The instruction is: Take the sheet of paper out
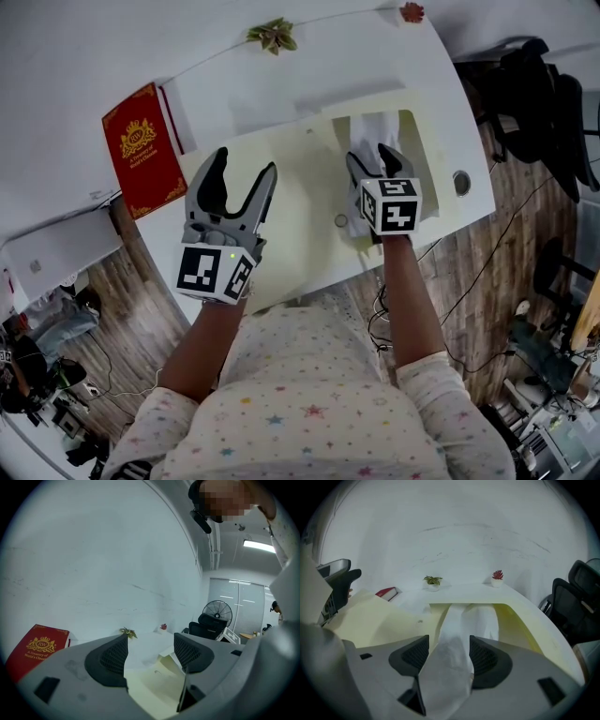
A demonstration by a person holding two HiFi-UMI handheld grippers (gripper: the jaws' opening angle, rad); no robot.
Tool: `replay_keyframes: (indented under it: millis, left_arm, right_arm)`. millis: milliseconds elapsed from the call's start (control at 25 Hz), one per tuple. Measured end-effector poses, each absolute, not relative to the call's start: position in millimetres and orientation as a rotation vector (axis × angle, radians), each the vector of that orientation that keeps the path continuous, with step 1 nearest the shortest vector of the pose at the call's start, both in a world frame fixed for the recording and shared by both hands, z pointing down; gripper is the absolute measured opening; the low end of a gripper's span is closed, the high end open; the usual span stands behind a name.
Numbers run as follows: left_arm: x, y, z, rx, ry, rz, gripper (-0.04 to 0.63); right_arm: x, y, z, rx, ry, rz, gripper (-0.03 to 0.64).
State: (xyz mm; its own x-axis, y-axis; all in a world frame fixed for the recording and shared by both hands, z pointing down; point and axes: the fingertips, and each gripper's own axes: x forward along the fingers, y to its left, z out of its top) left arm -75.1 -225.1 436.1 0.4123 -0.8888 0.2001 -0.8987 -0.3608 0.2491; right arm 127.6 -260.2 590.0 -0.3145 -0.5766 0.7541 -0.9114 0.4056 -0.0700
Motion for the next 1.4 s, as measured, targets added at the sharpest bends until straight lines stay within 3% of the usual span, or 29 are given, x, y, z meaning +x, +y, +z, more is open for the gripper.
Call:
replay_keyframes:
  millis: [480, 1400]
  left_arm:
    - [-72, -219, 438, 2.375, -1.547, 0.076, 0.285]
    - [-77, -217, 436, 2.344, -1.576, 0.060, 0.285]
  right_arm:
    - [106, -263, 603, 1.219, -1.989, 0.578, 0.259]
    - [129, -264, 610, 1.323, -1.902, 0.602, 0.109]
